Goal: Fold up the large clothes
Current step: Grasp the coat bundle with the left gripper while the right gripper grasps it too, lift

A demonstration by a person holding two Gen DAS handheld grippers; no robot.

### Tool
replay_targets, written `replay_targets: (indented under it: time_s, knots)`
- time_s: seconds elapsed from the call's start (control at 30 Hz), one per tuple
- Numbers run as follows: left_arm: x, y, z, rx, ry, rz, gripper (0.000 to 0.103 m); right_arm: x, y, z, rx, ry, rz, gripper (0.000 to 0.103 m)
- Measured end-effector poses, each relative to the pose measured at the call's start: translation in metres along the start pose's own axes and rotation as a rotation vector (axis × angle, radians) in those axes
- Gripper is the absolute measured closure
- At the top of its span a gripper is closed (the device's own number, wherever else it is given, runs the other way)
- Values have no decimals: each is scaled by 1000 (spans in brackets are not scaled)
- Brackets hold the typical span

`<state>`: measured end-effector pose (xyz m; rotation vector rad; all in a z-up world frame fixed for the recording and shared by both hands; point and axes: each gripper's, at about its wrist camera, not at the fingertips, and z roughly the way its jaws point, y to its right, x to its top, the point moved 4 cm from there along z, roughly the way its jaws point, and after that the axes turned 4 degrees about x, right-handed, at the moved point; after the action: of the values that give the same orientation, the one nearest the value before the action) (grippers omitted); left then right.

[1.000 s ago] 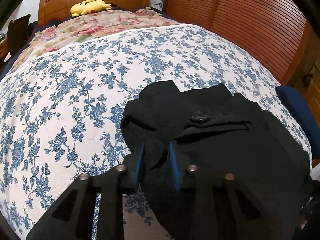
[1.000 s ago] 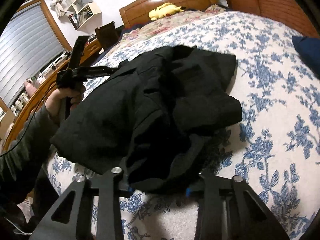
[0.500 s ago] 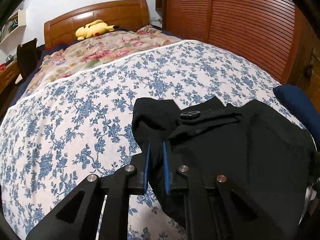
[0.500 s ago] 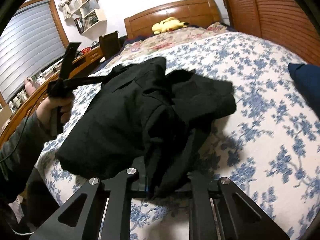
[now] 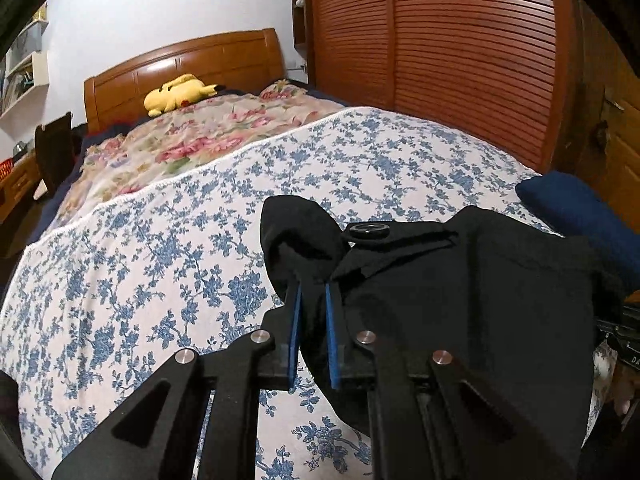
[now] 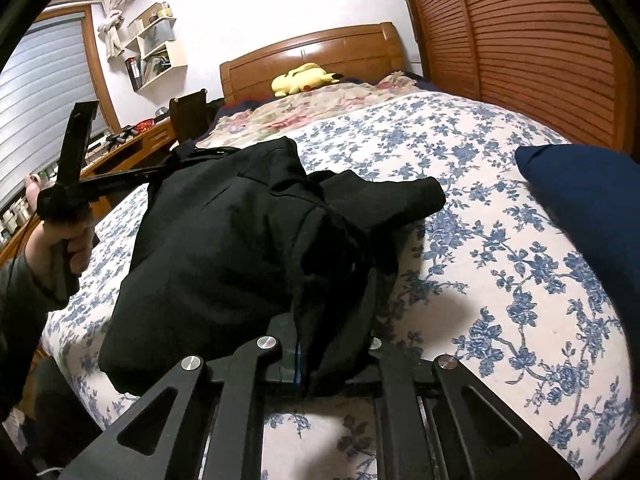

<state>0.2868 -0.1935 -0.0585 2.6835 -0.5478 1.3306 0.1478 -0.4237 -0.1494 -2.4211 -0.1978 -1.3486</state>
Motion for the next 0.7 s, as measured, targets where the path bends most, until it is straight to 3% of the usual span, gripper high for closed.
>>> replay_targets:
  time_s: [0.4, 0.7]
  knots:
    - [15, 18, -31, 14, 57, 21, 91, 32, -4, -30, -44, 84, -67, 94]
    - [69, 69, -50, -7, 161, 59, 92, 74, 22, -83, -136, 166, -174, 95]
